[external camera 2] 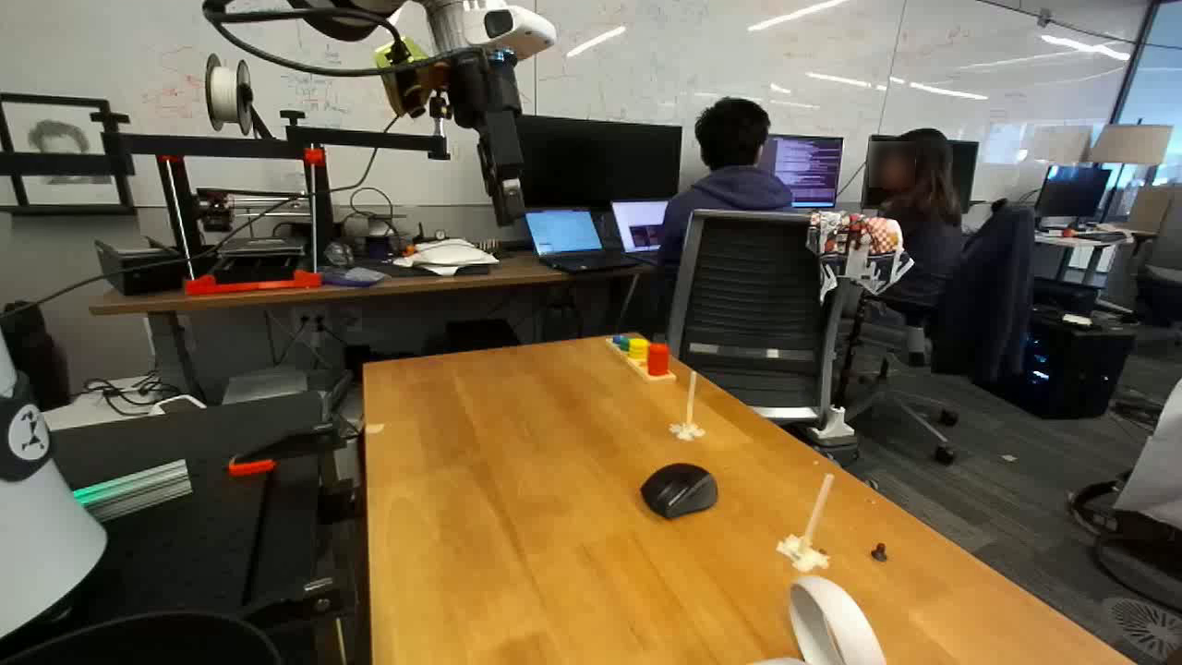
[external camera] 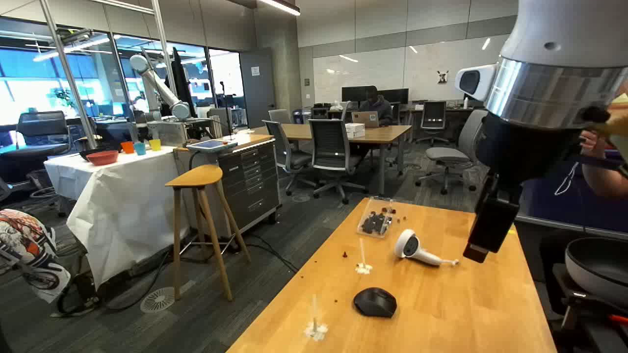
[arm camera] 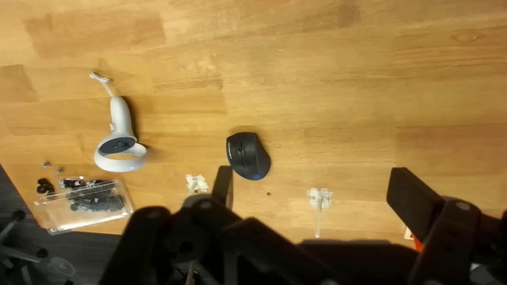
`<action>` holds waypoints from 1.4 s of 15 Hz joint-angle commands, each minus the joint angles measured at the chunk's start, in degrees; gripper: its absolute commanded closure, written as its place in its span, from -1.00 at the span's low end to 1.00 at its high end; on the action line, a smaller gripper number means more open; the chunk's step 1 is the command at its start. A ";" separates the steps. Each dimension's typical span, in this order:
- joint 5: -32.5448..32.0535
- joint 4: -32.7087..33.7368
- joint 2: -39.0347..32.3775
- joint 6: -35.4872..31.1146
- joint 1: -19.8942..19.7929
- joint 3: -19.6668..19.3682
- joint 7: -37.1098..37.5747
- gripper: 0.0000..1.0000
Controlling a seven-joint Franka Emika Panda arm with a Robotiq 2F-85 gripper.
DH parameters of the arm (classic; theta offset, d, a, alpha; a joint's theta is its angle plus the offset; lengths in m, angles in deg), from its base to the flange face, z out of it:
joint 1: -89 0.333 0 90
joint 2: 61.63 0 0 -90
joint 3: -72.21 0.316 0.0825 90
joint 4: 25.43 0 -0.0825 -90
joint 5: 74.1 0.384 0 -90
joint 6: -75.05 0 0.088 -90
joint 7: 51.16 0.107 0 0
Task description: Right-click the mouse
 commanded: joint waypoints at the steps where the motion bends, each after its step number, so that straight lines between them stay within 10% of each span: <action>1: -1.14 0.27 -0.38 0.27 3.09 -3.06 0.80 -1.00; 21: -5.26 -0.53 -0.54 -8.97 0.51 -14.63 -0.36 -1.00</action>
